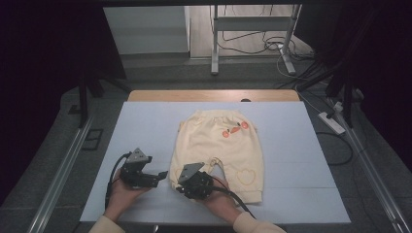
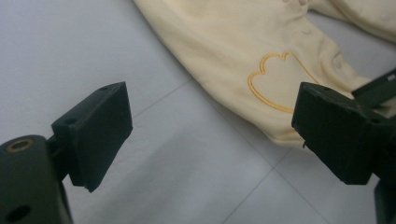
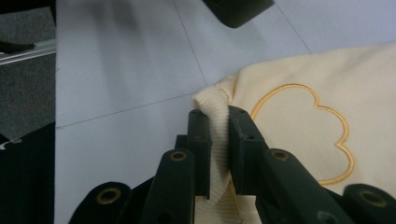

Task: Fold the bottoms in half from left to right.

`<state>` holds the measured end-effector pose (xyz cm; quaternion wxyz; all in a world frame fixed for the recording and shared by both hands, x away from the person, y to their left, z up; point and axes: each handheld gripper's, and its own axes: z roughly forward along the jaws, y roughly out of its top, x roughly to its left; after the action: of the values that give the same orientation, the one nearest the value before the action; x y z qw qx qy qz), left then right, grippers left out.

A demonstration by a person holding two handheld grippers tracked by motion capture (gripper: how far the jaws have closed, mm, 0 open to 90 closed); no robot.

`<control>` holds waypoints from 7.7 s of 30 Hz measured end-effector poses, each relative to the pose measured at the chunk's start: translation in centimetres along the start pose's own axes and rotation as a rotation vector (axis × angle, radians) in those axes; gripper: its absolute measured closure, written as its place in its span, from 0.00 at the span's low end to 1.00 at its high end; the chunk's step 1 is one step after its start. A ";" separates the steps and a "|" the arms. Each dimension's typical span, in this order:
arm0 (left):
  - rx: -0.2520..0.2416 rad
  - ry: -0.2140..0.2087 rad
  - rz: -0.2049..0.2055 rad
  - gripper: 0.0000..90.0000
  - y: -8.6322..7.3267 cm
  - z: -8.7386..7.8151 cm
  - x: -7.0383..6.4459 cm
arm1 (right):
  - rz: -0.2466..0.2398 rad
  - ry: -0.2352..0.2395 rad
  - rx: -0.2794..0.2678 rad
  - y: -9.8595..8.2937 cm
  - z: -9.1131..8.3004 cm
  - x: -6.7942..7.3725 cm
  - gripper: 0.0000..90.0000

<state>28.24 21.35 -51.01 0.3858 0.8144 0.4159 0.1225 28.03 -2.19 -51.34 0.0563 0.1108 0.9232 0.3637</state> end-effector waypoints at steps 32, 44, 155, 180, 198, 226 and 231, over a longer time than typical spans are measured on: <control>-0.020 -0.025 -0.025 0.17 4.6 2.4 2.9 | 0.002 0.027 -0.002 -0.3 -0.2 -0.2 0.89; 0.005 -0.052 0.000 0.18 7.0 4.0 3.6 | 0.002 0.028 -0.001 -0.4 -0.2 -0.2 0.89; 0.090 -0.238 -0.066 0.94 11.8 10.2 7.2 | 0.001 0.035 -0.024 0.1 -1.1 0.1 0.89; 0.049 -0.275 -0.104 0.94 11.8 7.7 7.3 | -0.028 0.059 -0.072 1.3 -1.7 1.2 0.89; 0.009 -0.281 -0.118 0.94 12.1 6.7 7.2 | -0.036 0.079 -0.105 1.9 -1.7 1.6 0.89; -0.037 -0.269 -0.126 0.94 12.2 4.3 7.8 | -0.074 0.105 -0.183 3.8 -2.1 2.4 0.90; -0.046 -0.266 -0.128 0.94 12.4 3.7 7.7 | -0.076 0.109 -0.209 4.2 -3.0 2.6 0.90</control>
<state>42.16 20.91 -45.38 0.4630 0.7862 0.4092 -0.0018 25.65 -0.53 -46.36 0.0310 0.0496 0.8855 0.4609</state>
